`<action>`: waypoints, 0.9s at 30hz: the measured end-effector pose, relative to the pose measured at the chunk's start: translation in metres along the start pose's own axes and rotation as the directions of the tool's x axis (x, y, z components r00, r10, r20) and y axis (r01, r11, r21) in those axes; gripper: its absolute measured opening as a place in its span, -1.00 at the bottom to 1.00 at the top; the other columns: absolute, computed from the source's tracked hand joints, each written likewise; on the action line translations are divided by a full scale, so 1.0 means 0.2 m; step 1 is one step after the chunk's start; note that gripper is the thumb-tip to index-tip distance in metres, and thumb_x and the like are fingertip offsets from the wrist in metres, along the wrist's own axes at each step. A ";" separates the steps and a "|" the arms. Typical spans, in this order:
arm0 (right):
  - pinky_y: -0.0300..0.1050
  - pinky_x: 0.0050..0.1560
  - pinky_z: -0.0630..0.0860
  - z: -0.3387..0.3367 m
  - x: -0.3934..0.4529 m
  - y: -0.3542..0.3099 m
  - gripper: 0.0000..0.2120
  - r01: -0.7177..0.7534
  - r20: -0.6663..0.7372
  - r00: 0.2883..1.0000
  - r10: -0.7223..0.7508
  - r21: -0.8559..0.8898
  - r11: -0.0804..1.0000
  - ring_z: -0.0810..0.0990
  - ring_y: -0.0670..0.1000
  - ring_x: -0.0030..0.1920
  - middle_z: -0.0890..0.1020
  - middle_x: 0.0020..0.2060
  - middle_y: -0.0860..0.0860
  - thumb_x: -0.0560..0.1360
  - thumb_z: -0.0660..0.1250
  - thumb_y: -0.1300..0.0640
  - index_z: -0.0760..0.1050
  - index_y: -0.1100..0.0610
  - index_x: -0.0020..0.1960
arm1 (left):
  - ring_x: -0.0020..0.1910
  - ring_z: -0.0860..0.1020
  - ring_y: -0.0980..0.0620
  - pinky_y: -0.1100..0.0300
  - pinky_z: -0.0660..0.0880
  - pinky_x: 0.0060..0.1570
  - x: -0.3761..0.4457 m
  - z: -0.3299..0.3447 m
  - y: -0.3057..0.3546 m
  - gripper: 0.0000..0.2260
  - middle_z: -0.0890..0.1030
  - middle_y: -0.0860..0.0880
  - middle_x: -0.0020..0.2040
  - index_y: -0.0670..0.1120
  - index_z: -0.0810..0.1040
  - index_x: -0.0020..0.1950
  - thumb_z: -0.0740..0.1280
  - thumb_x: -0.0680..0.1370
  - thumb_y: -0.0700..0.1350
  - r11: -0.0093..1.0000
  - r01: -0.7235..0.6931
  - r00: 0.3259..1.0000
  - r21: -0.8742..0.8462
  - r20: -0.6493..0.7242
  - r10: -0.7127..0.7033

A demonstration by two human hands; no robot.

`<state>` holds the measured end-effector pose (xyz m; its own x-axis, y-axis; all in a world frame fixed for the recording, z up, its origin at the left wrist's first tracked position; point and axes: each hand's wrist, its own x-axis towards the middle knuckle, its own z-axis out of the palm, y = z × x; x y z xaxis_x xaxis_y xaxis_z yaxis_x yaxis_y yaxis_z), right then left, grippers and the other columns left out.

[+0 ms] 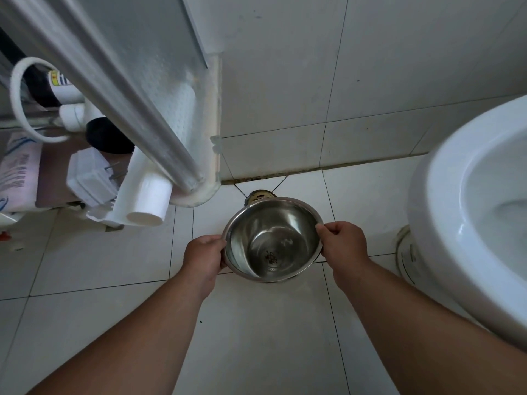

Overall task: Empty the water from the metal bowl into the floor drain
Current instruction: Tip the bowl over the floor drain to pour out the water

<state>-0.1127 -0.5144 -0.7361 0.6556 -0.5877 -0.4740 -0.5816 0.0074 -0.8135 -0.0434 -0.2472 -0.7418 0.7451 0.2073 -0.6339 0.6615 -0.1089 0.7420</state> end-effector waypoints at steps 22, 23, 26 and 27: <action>0.23 0.08 0.70 0.00 -0.03 -0.04 -0.79 -0.003 0.004 1.000 0.003 0.007 1.000 0.67 0.11 -0.20 0.74 -0.23 0.10 0.66 0.44 0.11 0.72 0.17 -0.11 | -0.08 0.47 -0.17 -0.07 0.52 -0.03 0.00 0.01 0.02 -0.83 0.57 -0.20 -0.07 -0.33 0.71 0.00 0.31 0.55 -0.37 1.000 0.011 1.000 0.022 -0.001 -0.011; 0.23 0.07 0.70 0.00 -0.03 -0.04 -0.79 -0.004 0.002 1.000 0.004 0.007 1.000 0.67 0.11 -0.21 0.74 -0.24 0.10 0.65 0.44 0.11 0.71 0.16 -0.11 | -0.08 0.48 -0.17 -0.07 0.53 -0.03 0.00 0.01 0.02 -0.83 0.58 -0.20 -0.07 -0.37 0.69 0.00 0.31 0.55 -0.37 1.000 0.011 1.000 0.022 -0.002 -0.011; 0.22 0.05 0.70 0.00 -0.03 -0.04 -0.79 0.001 -0.005 1.000 -0.001 0.008 1.000 0.66 0.10 -0.23 0.72 -0.26 0.08 0.65 0.44 0.10 0.69 0.12 -0.15 | -0.09 0.49 -0.17 -0.07 0.53 -0.03 0.00 0.01 0.03 -0.77 0.59 -0.21 -0.08 -0.48 0.64 0.12 0.31 0.55 -0.37 1.000 0.012 1.000 0.012 -0.013 -0.011; 0.22 0.05 0.70 0.00 -0.04 -0.04 -0.78 0.003 -0.006 1.000 -0.003 0.004 1.000 0.66 0.10 -0.23 0.72 -0.26 0.07 0.65 0.44 0.10 0.68 0.09 -0.17 | -0.09 0.49 -0.18 -0.08 0.53 -0.03 0.00 0.01 0.03 -0.76 0.59 -0.21 -0.08 -0.48 0.64 0.13 0.31 0.55 -0.37 1.000 0.012 1.000 0.014 -0.013 -0.011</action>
<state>-0.1120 -0.5097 -0.7258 0.6546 -0.5927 -0.4692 -0.5775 0.0084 -0.8164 -0.0392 -0.2508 -0.7373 0.7363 0.2214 -0.6394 0.6713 -0.1196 0.7315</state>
